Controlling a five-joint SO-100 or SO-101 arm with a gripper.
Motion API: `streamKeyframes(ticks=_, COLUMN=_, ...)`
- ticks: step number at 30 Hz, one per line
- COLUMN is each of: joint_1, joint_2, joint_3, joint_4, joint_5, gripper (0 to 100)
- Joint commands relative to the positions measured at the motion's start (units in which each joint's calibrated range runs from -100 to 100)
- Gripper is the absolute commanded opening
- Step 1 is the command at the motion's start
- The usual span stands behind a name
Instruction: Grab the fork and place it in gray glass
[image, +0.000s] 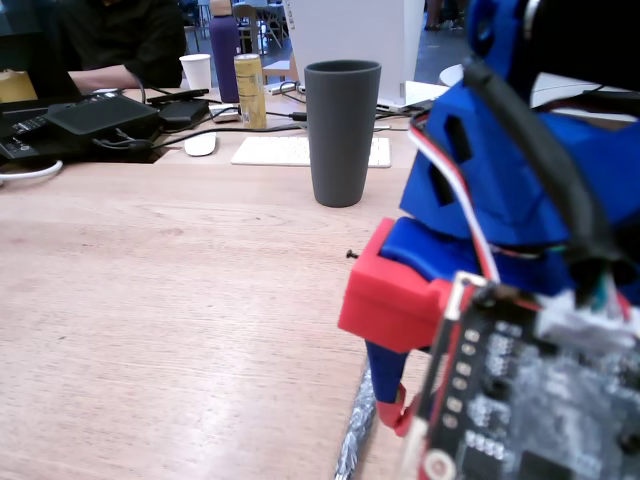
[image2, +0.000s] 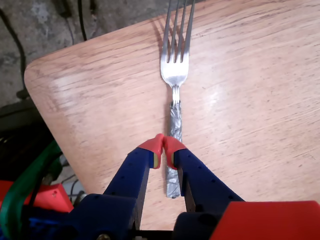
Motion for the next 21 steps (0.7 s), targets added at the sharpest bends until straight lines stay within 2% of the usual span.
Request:
streamKeyframes(ticks=1, joint_1=-0.23, joint_2=0.11, joint_3=-2.2, joint_4=-0.69, joint_5=0.2, gripper=0)
streamKeyframes(ticks=6, joint_1=-0.23, joint_2=0.2, joint_3=-1.92, joint_4=-0.69, joint_5=0.24, gripper=1)
streamKeyframes(ticks=9, joint_1=-0.4, joint_2=0.2, joint_3=-1.64, joint_4=-0.61, joint_5=2.0, gripper=24)
streamKeyframes(ticks=11, joint_1=-0.4, joint_2=0.97, joint_3=-1.64, joint_4=-0.61, joint_5=3.76, gripper=30)
streamKeyframes(ticks=16, joint_1=1.63, joint_2=4.14, joint_3=-2.96, joint_4=-0.86, joint_5=6.06, gripper=30)
streamKeyframes(ticks=21, joint_1=2.14, joint_2=8.35, joint_3=-2.96, joint_4=-14.0, joint_5=6.79, gripper=30)
